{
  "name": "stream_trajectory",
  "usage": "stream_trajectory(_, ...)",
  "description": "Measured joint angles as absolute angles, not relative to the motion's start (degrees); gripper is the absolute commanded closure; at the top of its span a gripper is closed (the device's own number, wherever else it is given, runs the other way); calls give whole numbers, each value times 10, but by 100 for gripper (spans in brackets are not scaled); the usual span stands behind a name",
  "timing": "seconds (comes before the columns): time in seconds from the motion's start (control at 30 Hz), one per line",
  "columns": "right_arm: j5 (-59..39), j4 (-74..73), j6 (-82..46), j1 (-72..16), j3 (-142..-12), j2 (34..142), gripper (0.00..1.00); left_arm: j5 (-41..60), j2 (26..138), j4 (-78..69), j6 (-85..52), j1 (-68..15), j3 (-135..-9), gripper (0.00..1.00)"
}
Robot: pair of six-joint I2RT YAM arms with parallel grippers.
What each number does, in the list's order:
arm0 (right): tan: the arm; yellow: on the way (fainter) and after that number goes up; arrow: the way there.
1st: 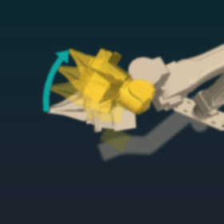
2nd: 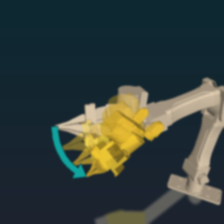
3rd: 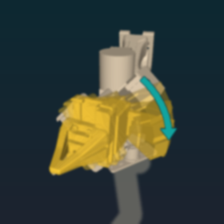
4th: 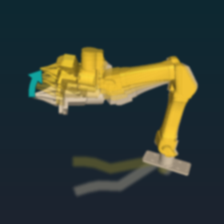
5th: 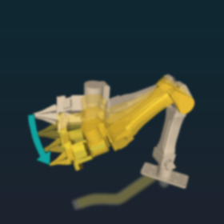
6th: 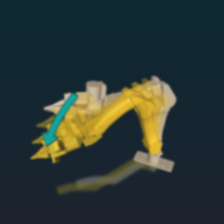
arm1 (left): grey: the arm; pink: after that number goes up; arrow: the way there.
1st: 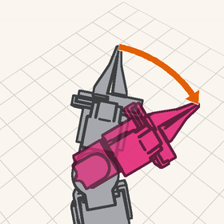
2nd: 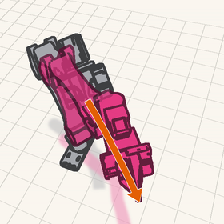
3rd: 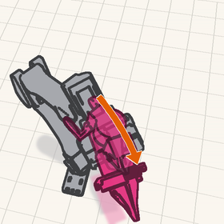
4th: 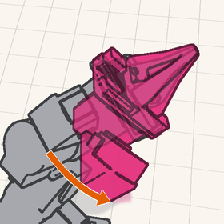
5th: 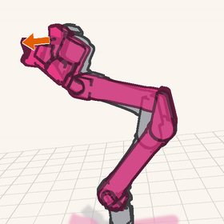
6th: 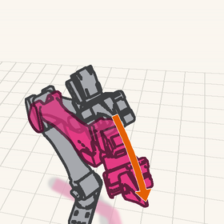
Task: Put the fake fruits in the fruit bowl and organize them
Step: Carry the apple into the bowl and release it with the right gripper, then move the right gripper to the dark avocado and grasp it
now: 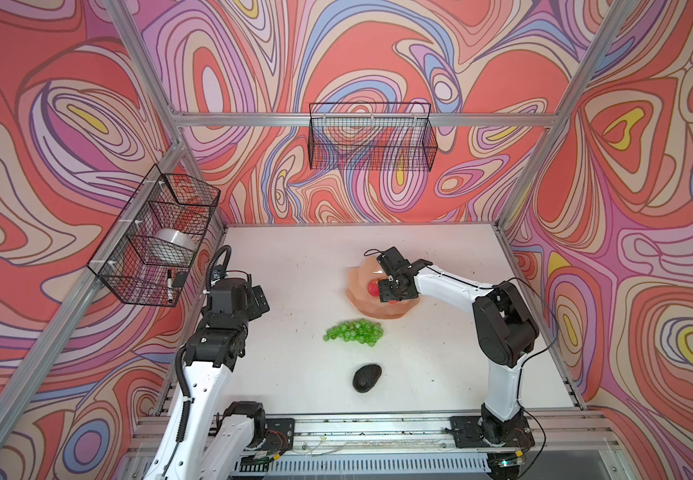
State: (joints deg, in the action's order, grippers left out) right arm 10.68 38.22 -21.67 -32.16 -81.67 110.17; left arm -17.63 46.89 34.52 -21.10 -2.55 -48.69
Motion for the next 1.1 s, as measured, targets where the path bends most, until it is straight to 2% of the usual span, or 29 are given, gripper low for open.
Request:
stream_trajectory(0.2, 101, 433, -226, -340, -773, 942, 22, -176, 469, 345, -212, -25, -487, 0)
stream_trajectory(0.4, 107, 523, -339, -484, -731, 846, 19, -173, 469, 345, -213, -21, -487, 0)
stream_trajectory(0.5, 85, 537, -409, -550, -695, 841, 16, -166, 469, 345, -213, -17, -487, 0)
stream_trajectory(0.67, 41, 535, -488, -602, -663, 866, 9, -156, 469, 345, -215, -14, -487, 0)
stream_trajectory(1.1, -61, 451, -530, -625, -660, 978, 7, -138, 436, 345, -217, -14, -481, 0)
